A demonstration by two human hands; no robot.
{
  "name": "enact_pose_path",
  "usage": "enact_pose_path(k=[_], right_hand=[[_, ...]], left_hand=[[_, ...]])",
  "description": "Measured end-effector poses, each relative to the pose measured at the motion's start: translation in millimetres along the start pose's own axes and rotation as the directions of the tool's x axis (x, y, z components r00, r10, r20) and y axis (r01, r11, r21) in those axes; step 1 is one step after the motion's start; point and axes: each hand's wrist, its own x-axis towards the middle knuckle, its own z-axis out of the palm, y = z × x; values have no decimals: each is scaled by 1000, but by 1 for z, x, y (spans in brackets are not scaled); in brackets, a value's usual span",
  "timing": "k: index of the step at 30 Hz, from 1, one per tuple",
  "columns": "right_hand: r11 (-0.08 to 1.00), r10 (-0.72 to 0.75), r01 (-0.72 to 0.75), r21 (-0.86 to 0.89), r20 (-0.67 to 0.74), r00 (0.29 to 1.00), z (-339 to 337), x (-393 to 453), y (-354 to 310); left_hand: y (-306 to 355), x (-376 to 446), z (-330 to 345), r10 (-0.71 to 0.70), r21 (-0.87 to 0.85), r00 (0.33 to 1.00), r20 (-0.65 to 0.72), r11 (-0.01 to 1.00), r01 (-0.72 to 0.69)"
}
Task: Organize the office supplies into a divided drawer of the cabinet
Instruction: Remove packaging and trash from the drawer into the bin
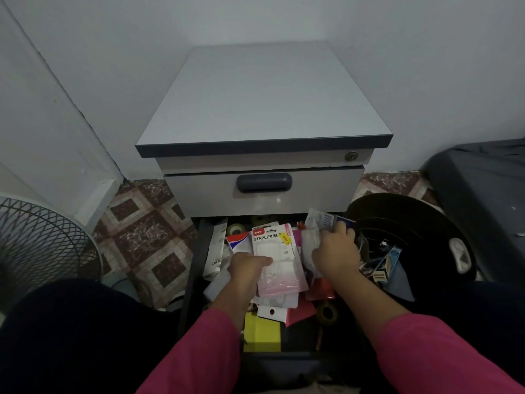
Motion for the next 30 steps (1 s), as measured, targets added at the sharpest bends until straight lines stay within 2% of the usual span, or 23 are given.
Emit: enact_pose_path(k=[2,3,6,8,11,13,19,25,27,30], right_hand=[[992,-50,41,-118,-79,996,-2,0,1],[987,-65,51,-153,-90,994,-3,0,1],[967,-105,75,-245,-114,988,-2,1,4],[950,-149,99,-297,-149,978,0,0,5],[922,-191,117,-370,-171,966,2,-1,5],[921,-221,149,-359,-170,960,2,-2,4],[915,-264,212,-345,-110,958,-9,-2,2],[898,-405,319,-302,-292,866,-4,0,2],[884,-431,336,-324,-292,854,-2,0,0],[884,-402,312,-347,-228,887,1,2,0]], left_hand=[[-3,6,0,43,111,998,-37,993,-38],[-4,9,0,82,239,995,-64,969,-65],[-2,6,-5,235,629,965,-117,770,-111],[-1,2,-7,280,725,953,-112,679,-114],[-4,4,-9,322,790,942,-94,599,-126],[-5,5,-10,319,806,944,-79,579,-128],[-3,6,-14,350,826,928,-129,556,-94],[-7,7,-20,394,757,904,-165,638,-140],[-9,7,-19,416,766,899,-138,620,-170],[-10,6,-16,418,812,906,-64,550,-197]])
